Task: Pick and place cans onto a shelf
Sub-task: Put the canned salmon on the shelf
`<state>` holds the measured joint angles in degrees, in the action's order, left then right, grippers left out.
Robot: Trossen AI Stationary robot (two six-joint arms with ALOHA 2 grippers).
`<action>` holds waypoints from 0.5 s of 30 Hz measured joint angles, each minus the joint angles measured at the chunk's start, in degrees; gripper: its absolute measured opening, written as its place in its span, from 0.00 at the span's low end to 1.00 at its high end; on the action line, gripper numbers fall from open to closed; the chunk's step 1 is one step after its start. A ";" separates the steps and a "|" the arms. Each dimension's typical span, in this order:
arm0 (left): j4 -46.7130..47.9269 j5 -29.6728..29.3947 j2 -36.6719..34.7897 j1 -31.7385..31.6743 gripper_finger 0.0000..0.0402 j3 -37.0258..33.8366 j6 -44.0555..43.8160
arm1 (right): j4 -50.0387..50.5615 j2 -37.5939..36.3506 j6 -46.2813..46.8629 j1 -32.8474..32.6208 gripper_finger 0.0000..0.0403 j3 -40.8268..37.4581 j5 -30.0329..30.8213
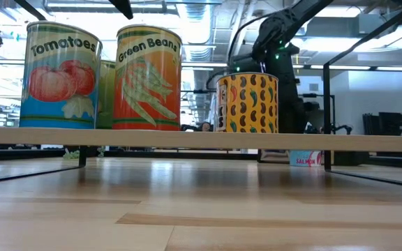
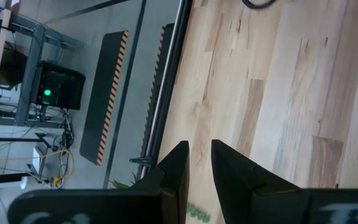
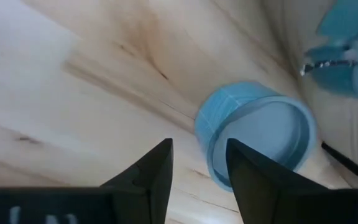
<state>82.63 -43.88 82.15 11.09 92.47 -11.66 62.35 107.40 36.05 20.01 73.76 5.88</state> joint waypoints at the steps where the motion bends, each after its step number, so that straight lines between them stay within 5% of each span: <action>1: 0.00 0.02 0.00 0.02 0.14 0.00 -0.02 | 0.35 0.78 0.58 0.00 0.43 -0.07 -0.16; 9: 0.00 0.00 -0.02 0.01 0.14 -0.02 -0.04 | 1.25 7.39 -0.07 -0.27 0.41 0.29 1.14; 15: -0.02 -0.02 -0.02 0.00 0.14 -0.02 -0.06 | 1.20 5.97 -1.30 -1.75 0.20 0.18 4.13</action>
<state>82.61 -43.90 82.13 11.09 92.44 -11.73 63.55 113.37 34.75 18.26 73.94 10.01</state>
